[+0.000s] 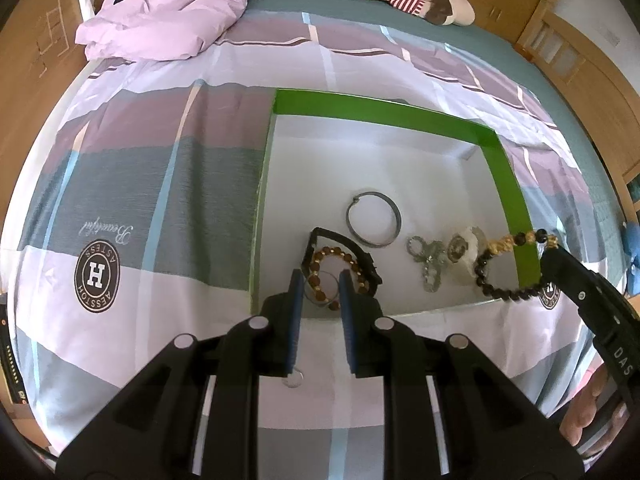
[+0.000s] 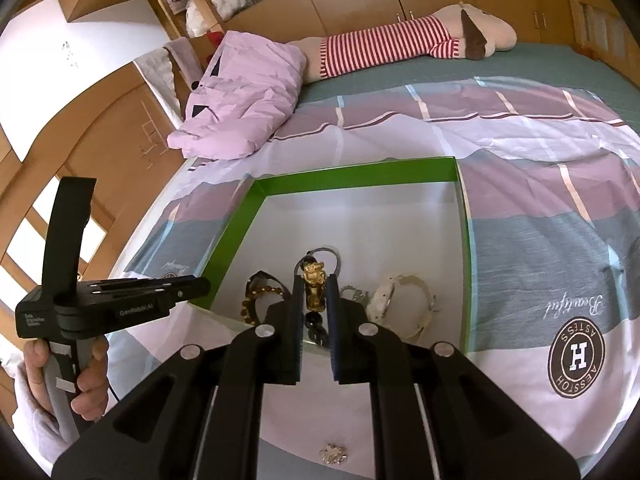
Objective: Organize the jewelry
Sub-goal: 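Lift the bead bracelet and silver ring and carry both over the green box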
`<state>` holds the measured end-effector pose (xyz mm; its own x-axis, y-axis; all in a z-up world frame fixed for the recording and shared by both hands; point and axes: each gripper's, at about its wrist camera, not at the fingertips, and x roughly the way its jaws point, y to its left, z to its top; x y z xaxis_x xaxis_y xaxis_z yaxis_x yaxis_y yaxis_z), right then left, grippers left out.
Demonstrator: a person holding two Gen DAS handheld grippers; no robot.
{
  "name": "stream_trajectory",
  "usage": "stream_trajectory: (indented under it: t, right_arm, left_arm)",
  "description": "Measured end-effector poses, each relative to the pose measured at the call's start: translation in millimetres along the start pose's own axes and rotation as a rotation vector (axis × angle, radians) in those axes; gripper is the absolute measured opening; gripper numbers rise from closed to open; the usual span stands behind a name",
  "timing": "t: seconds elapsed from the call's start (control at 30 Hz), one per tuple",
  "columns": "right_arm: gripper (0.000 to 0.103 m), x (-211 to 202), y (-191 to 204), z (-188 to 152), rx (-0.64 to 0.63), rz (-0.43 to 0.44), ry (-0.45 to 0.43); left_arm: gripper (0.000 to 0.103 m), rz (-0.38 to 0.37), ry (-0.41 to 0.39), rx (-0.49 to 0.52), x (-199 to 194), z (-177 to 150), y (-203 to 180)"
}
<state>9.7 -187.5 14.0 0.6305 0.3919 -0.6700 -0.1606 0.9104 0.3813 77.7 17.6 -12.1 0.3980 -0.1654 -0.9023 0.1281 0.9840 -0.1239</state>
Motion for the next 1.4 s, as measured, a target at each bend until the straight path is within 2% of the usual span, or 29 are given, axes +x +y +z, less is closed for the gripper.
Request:
stream_trajectory:
  t: [0.3, 0.47, 0.7, 0.77, 1.03, 1.17, 1.3, 1.4]
  right_arm:
    - [0.011, -19, 4, 4, -0.023, 0.019, -0.057]
    - [0.011, -17, 1, 5, -0.012, 0.025, -0.058]
    - [0.011, 3, -5, 8, -0.005, -0.025, -0.043]
    - [0.011, 10, -8, 9, -0.008, -0.065, -0.04]
    - [0.011, 32, -19, 6, 0.011, -0.127, -0.011]
    - [0.011, 26, -14, 5, -0.003, -0.134, -0.034]
    - [0.011, 13, -8, 9, -0.014, -0.116, -0.086]
    - [0.011, 11, -7, 11, -0.011, -0.108, -0.094]
  left_arm:
    - [0.018, -0.007, -0.01, 0.003, -3, -1, -2]
    - [0.018, -0.007, -0.014, -0.003, -2, 2, -3]
    - [0.018, 0.005, -0.004, -0.006, 10, 4, -5]
    - [0.018, 0.013, -0.001, -0.006, 14, 4, -4]
    - [0.018, 0.074, 0.003, -0.005, 31, 5, 0]
    - [0.018, 0.065, -0.019, 0.001, 26, 5, -2]
    - [0.018, 0.017, -0.062, 0.006, 16, 5, -5]
    - [0.018, 0.018, -0.067, 0.017, 16, 4, -10]
